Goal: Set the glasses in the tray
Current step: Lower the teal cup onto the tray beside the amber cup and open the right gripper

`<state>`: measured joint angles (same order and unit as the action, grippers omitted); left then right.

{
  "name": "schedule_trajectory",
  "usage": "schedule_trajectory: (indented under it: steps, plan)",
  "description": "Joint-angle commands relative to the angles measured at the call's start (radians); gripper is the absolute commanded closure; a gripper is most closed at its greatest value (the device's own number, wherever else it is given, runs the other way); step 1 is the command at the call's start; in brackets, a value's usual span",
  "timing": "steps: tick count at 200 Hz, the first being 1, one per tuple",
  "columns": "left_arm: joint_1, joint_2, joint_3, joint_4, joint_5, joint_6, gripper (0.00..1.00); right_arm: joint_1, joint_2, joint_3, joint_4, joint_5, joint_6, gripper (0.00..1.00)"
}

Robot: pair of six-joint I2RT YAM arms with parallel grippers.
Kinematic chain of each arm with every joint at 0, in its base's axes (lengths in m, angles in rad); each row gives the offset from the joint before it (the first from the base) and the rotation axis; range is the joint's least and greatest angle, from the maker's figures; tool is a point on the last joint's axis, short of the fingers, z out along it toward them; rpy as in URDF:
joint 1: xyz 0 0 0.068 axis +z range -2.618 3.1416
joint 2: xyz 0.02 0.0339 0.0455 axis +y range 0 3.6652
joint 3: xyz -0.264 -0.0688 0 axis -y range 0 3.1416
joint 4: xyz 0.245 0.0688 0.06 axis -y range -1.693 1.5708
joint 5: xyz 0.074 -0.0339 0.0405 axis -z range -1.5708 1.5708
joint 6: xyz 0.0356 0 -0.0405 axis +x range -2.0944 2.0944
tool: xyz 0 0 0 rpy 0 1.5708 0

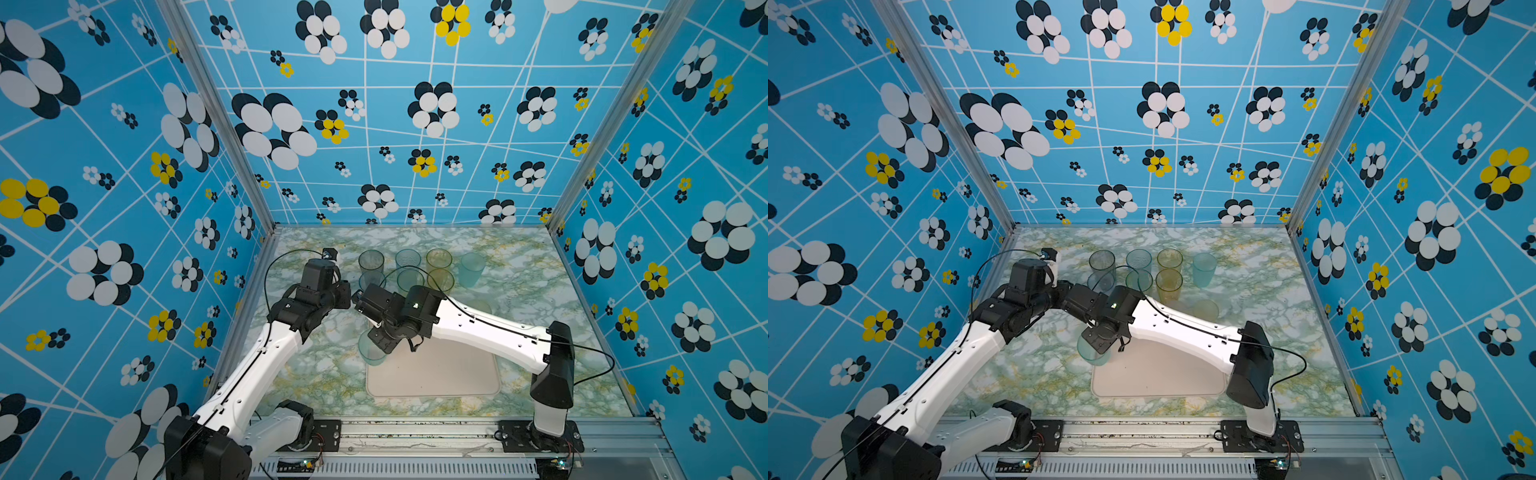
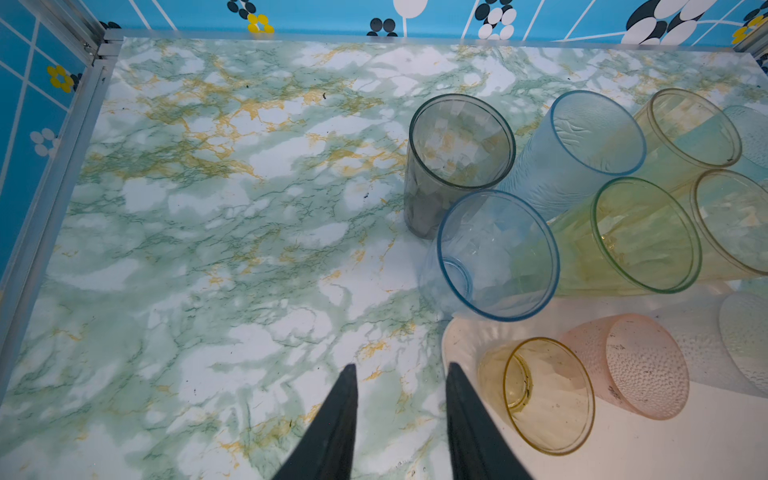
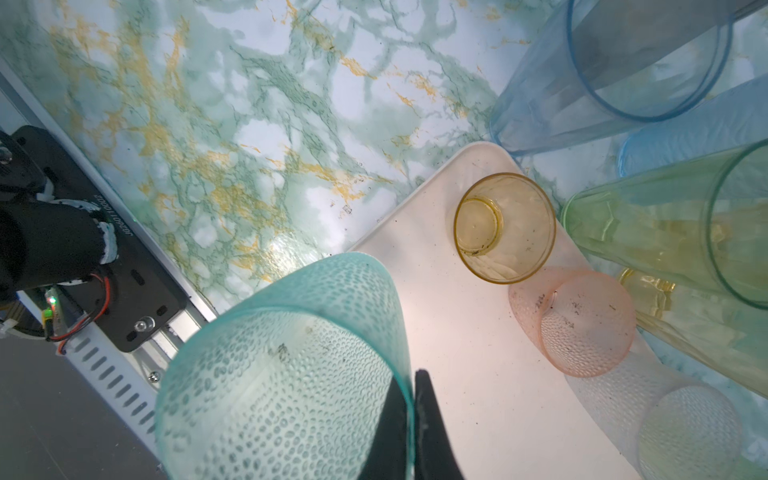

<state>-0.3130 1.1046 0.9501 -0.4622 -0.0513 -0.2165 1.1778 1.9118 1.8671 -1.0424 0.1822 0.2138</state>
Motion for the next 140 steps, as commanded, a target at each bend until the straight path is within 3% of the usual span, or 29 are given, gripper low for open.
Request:
schedule_trajectory:
  steps: [1,140]
  plan:
    - [0.009,-0.015,-0.012,0.016,0.016,0.000,0.63,0.002,0.019,0.005,-0.021,0.017,0.010,0.98]
    - [0.021,-0.020,-0.007,-0.007,0.014,0.009,0.63,-0.067,0.052,-0.125,0.165,-0.006,0.030,0.98]
